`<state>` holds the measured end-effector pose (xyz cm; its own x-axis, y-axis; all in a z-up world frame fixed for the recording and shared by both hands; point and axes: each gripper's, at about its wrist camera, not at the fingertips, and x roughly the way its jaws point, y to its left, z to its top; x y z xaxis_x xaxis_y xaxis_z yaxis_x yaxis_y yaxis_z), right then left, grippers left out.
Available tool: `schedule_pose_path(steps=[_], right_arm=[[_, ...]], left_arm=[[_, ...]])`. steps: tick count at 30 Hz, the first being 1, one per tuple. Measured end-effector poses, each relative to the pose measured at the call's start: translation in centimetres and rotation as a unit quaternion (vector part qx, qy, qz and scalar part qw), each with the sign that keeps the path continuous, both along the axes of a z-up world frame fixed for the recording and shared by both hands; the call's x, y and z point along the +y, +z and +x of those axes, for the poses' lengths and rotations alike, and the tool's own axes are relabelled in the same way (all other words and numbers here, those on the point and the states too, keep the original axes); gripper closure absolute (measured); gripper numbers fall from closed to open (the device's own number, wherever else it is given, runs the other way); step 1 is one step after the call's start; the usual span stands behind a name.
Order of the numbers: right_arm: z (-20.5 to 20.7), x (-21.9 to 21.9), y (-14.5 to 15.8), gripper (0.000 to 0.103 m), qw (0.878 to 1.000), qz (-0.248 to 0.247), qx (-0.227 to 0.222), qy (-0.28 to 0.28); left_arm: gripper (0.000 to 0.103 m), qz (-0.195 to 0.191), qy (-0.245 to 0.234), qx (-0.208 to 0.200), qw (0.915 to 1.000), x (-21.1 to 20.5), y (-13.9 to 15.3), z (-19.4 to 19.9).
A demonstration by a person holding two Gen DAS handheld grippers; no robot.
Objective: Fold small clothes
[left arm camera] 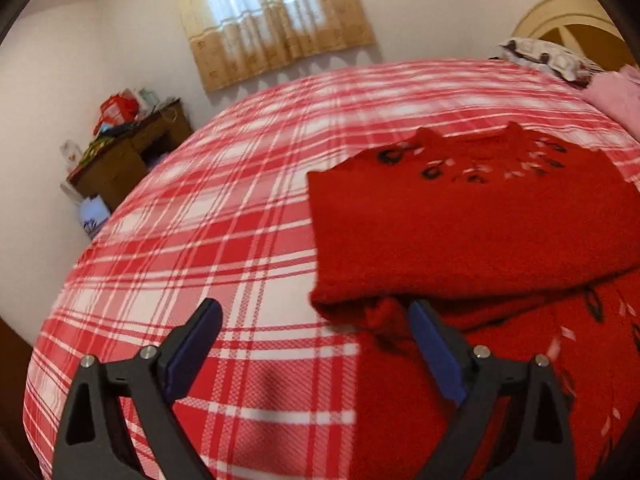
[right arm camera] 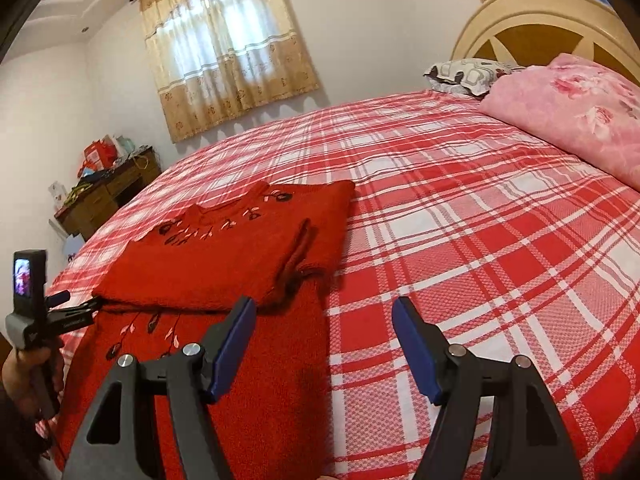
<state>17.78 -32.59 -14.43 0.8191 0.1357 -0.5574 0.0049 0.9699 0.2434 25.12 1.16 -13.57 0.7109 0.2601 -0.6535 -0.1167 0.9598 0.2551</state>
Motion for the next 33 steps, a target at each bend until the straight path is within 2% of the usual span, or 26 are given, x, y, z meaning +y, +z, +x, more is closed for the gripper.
schedule_pose_path(steps=[2, 4, 6, 7, 8, 10, 16, 18, 19, 20, 24, 28, 30, 33], right_arm=[[-0.1, 0.2, 0.3, 0.032, 1.0, -0.003, 0.002, 0.003], [-0.1, 0.3, 1.0, 0.032, 1.0, -0.003, 0.002, 0.01], [0.2, 0.5, 1.7, 0.032, 1.0, -0.008, 0.006, 0.014], [0.4, 0.6, 1.8, 0.034, 1.0, -0.008, 0.014, 0.018], [0.9, 0.9, 1.7, 0.044, 0.999, -0.006, 0.029, 0.025], [1.9, 1.3, 1.5, 0.054, 0.998, -0.002, 0.054, 0.042], [6.0, 3.4, 0.4, 0.061, 0.989, 0.006, 0.115, 0.098], [7.4, 3.6, -0.3, 0.063, 0.987, 0.015, 0.133, 0.093], [8.1, 3.7, -0.6, 0.074, 0.987, 0.008, 0.138, 0.082], [8.4, 3.7, -0.9, 0.093, 0.987, 0.005, 0.142, 0.076], [8.0, 3.8, -0.4, 0.095, 0.989, 0.003, 0.129, 0.076], [6.4, 2.7, 1.7, 0.095, 0.993, -0.018, 0.094, 0.062], [6.3, 2.0, 2.1, 0.095, 0.994, -0.025, 0.091, 0.052], [6.7, 1.1, 1.3, 0.095, 0.993, -0.022, 0.105, 0.046]], left_arm=[[0.0, -0.007, 0.017, 0.011, 0.9998, 1.2, -0.8, 0.4], [0.0, -0.026, 0.017, 0.004, 0.9995, 1.6, -1.1, 0.1], [0.0, -0.025, 0.016, -0.002, 0.9996, 1.5, -1.1, -0.2], [0.0, -0.028, 0.018, -0.004, 0.9994, 1.6, -1.1, -0.3], [0.0, -0.035, 0.022, -0.006, 0.9991, 1.8, -1.2, -0.4], [0.0, -0.047, 0.022, -0.007, 0.9986, 2.1, -1.3, -0.3], [0.0, -0.076, 0.018, -0.005, 0.997, 2.8, -1.5, -0.1], [0.0, -0.074, 0.017, -0.007, 0.9971, 2.7, -1.6, -0.2], [0.0, -0.071, 0.017, -0.008, 0.9973, 2.6, -1.6, -0.2], [0.0, -0.069, 0.017, -0.008, 0.9974, 2.5, -1.6, -0.2], [0.0, -0.081, 0.016, -0.006, 0.9966, 2.8, -1.7, -0.1], [0.0, -0.136, 0.02, 0.006, 0.9905, 4.4, -2.0, 0.1], [0.0, -0.153, 0.018, 0.011, 0.988, 4.7, -2.1, 0.2], [0.0, -0.148, 0.018, 0.009, 0.9889, 4.4, -2.2, 0.1]])
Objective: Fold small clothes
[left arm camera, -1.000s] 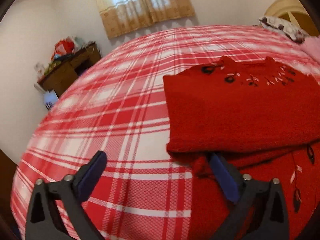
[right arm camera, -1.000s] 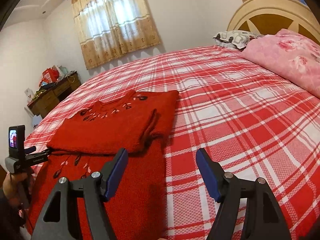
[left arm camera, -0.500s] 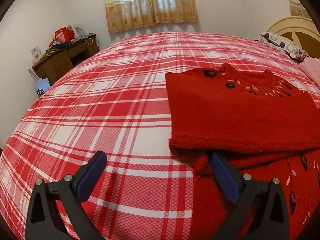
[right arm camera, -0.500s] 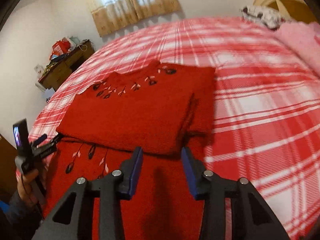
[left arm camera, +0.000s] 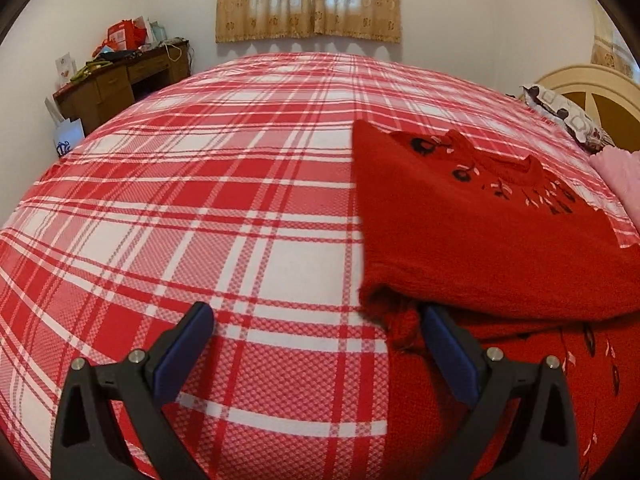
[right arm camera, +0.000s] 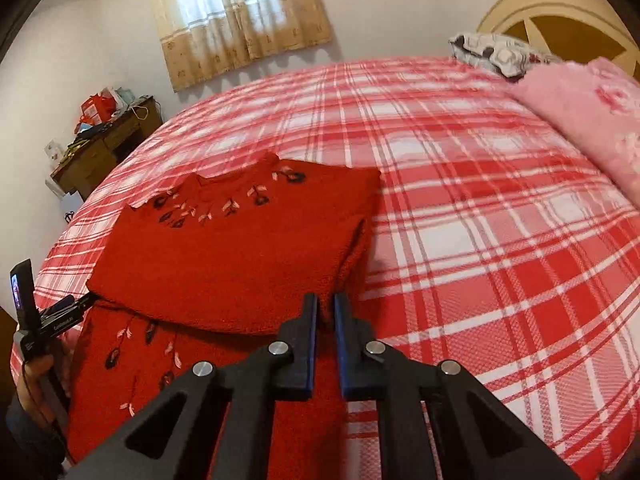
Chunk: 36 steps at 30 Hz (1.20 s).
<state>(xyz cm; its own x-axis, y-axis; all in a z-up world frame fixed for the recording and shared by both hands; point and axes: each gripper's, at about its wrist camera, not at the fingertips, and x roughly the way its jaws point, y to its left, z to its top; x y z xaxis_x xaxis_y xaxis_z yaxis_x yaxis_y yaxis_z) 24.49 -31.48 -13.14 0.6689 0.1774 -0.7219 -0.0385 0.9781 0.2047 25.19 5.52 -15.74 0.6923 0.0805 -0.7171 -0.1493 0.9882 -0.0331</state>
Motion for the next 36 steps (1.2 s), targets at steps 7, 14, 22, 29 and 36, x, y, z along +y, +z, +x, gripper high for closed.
schedule_pose_path(steps=[7, 14, 22, 29, 36], right_arm=[[0.3, 0.3, -1.8, 0.081, 0.999, -0.017, 0.037, 0.004], [-1.0, 0.2, 2.2, 0.062, 0.999, -0.036, -0.017, 0.025], [3.9, 2.4, -0.2, 0.062, 0.997, 0.011, 0.011, 0.072], [4.0, 1.5, -2.9, 0.062, 0.998, 0.012, 0.023, 0.065], [0.7, 3.0, -0.6, 0.061, 0.997, -0.026, -0.027, 0.073]], left_arm=[[0.0, -0.002, -0.003, -0.003, 1.0, 0.1, 0.1, -0.3], [0.0, -0.018, 0.021, -0.07, 0.9972, 1.9, 3.3, -4.3], [0.0, 0.058, 0.039, -0.061, 0.9957, 0.3, 4.6, 0.5], [0.0, 0.069, 0.059, 0.039, 0.9951, 2.5, -0.1, 3.6], [0.0, 0.013, 0.069, -0.01, 0.9975, 3.9, 1.3, 0.9]])
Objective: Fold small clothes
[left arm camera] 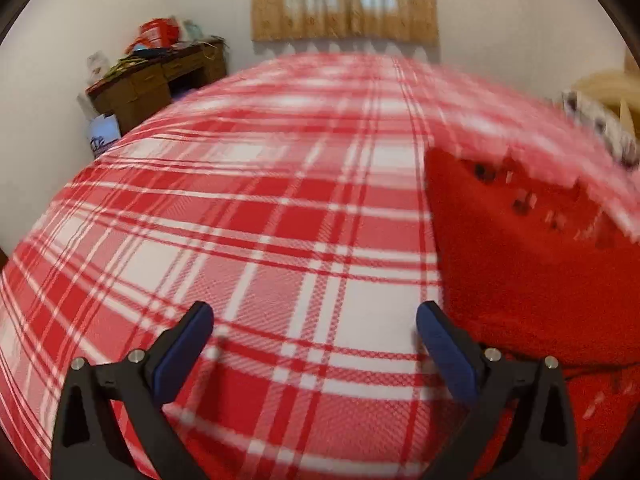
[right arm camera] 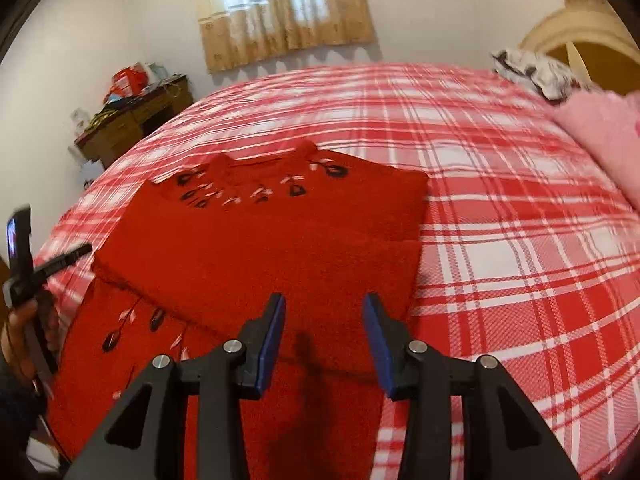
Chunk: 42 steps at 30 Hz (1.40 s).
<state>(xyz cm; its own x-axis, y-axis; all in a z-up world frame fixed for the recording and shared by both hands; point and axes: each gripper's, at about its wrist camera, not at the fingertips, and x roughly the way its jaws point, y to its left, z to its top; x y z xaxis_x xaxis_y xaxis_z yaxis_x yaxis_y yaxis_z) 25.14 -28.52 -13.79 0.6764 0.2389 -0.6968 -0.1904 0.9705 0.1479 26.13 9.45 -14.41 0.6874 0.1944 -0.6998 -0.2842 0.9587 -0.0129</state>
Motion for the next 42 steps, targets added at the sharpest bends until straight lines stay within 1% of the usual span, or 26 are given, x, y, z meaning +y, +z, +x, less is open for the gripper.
schedule_pose_path(steps=[2, 4, 5, 7, 9, 10, 11, 12, 13, 14, 16, 20, 24, 25, 27, 31, 36, 42], right_arm=[[-0.2, 0.6, -0.6, 0.06, 1.0, -0.006, 0.013, 0.016], [0.1, 0.8, -1.4, 0.06, 0.999, -0.018, 0.029, 0.012], [0.4, 0.6, -1.8, 0.06, 0.999, -0.013, 0.035, 0.007], [1.0, -0.1, -2.5, 0.06, 0.999, 0.012, 0.051, -0.001], [1.0, -0.3, -2.6, 0.06, 0.998, 0.021, 0.051, -0.01], [1.0, 0.0, -2.7, 0.06, 0.999, 0.012, 0.052, -0.009], [1.0, 0.2, -2.8, 0.059, 0.999, 0.003, 0.053, -0.007], [0.9, 0.5, -2.8, 0.059, 0.999, -0.006, 0.051, -0.004], [0.8, 0.8, -2.8, 0.059, 0.999, -0.014, 0.05, -0.002], [0.7, 0.9, -2.7, 0.058, 0.999, -0.016, 0.05, -0.001], [0.6, 0.9, -2.6, 0.058, 0.999, -0.016, 0.049, -0.001], [-0.4, 0.5, -1.7, 0.056, 0.999, 0.006, 0.04, -0.012], [-1.9, 0.9, -0.7, 0.047, 0.999, -0.021, 0.024, -0.015], [-2.5, 1.2, -0.4, 0.045, 0.999, -0.031, 0.021, -0.012], [-3.2, 1.4, -0.1, 0.045, 0.999, -0.04, 0.018, -0.01], [-5.0, 1.4, 0.1, 0.045, 0.999, -0.031, 0.024, -0.01], [-7.1, 1.7, 0.0, 0.045, 0.999, -0.039, 0.031, -0.007], [-9.1, 2.1, -0.2, 0.044, 0.998, -0.04, 0.038, -0.004]], left_arm=[[0.0, -0.008, 0.003, -0.025, 0.9997, -0.3, 0.9, -1.2], [0.0, -0.017, -0.009, -0.049, 0.9986, -1.2, 2.0, -2.3], [0.0, -0.019, -0.021, -0.055, 0.9981, -1.8, 2.3, -2.5], [0.0, -0.006, -0.052, -0.039, 0.9979, -3.5, 2.4, -1.8], [0.0, 0.013, -0.064, -0.022, 0.9976, -4.7, 1.6, -1.1], [0.0, 0.026, -0.061, -0.009, 0.9977, -5.0, 1.0, -0.5], [0.0, 0.032, -0.062, 0.009, 0.9975, -5.2, 0.2, 0.1], [0.0, 0.028, -0.069, 0.023, 0.997, -5.3, -0.3, 0.4], [0.0, 0.015, -0.076, 0.028, 0.9966, -5.2, -0.6, 0.6], [0.0, 0.004, -0.074, 0.025, 0.997, -4.9, -0.6, 0.5], [0.0, -0.004, -0.075, 0.024, 0.9969, -4.6, -0.3, 0.2], [0.0, -0.021, -0.078, 0.023, 0.9965, -4.5, 0.1, -1.4], [0.0, -0.028, -0.084, 0.011, 0.9961, -4.8, 1.1, -3.5], [0.0, -0.028, -0.087, 0.01, 0.9958, -4.9, 1.3, -3.7], [0.0, -0.03, -0.096, 0.006, 0.9949, -5.1, 1.8, -4.3], [0.0, -0.027, -0.104, -0.001, 0.9942, -5.7, 2.5, -5.8], [0.0, -0.017, -0.125, -0.002, 0.992, -6.5, 3.0, -7.7], [0.0, -0.017, -0.141, 0.002, 0.9898, -7.3, 2.8, -9.5]])
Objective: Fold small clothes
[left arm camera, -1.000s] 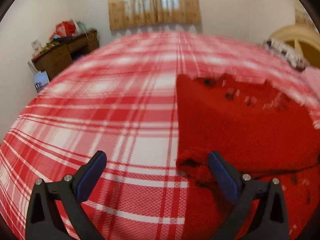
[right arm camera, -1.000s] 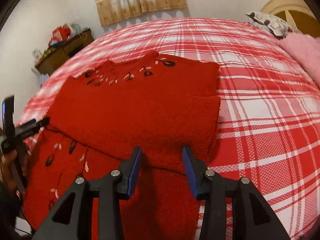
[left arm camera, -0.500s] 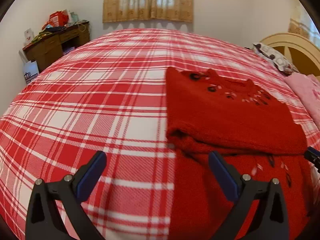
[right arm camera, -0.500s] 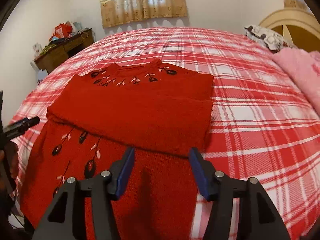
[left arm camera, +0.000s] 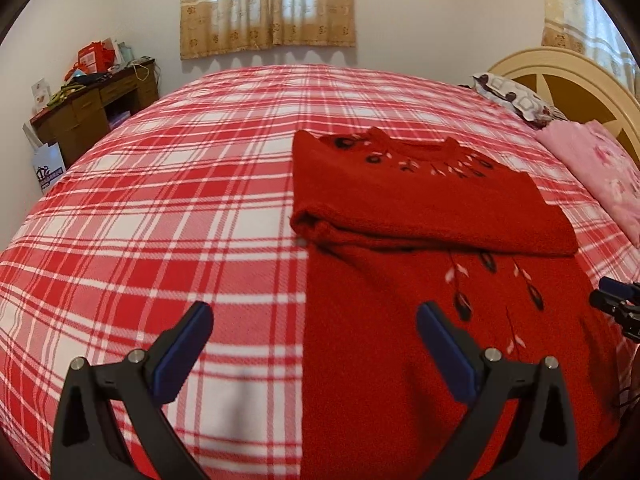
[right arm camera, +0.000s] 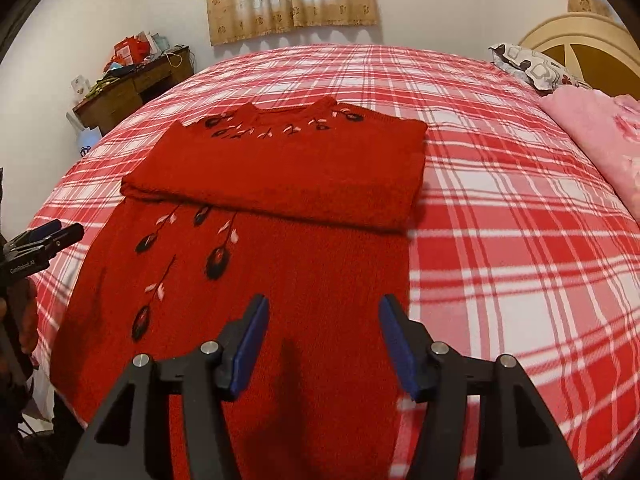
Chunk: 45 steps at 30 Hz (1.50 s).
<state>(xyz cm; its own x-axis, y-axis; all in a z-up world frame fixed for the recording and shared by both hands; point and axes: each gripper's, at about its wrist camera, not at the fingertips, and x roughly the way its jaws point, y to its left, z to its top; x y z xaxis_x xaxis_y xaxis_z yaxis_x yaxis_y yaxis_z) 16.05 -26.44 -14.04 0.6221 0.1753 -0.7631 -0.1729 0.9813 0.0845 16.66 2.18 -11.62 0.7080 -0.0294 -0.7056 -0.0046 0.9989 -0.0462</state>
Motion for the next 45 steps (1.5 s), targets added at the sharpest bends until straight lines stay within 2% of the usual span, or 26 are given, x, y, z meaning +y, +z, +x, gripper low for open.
schedule_pose_path(steps=[10, 24, 28, 31, 37, 43, 45], right_arm=[[-2.5, 0.8, -0.3, 0.044, 1.0, 0.003, 0.003, 0.005], [-5.8, 1.0, -1.5, 0.044, 0.999, 0.015, 0.029, -0.005], [-7.1, 1.3, -2.1, 0.044, 0.999, 0.014, 0.029, -0.001], [-7.7, 1.7, -2.2, 0.044, 1.0, 0.005, 0.022, 0.001], [-8.3, 1.7, -2.2, 0.042, 1.0, 0.017, 0.018, 0.002], [-8.4, 1.5, -2.1, 0.042, 1.0, 0.018, 0.015, 0.001], [-8.5, 1.4, -2.0, 0.042, 1.0, 0.02, 0.013, 0.0]], left_arm=[[0.0, 0.002, -0.006, 0.011, 0.9999, -0.4, -1.0, -2.0], [0.0, -0.007, -0.02, 0.034, 0.9992, -0.2, -2.2, -5.2], [0.002, 0.002, -0.034, 0.043, 0.9985, 0.0, -2.3, -6.6], [0.008, 0.004, -0.039, 0.048, 0.9981, 0.4, -2.4, -7.8], [0.027, -0.011, -0.042, 0.069, 0.9967, 1.6, -2.9, -9.8], [0.038, -0.047, -0.047, 0.097, 0.993, 1.9, -3.4, -11.0], [0.048, -0.055, -0.053, 0.104, 0.9917, 1.5, -3.7, -11.4]])
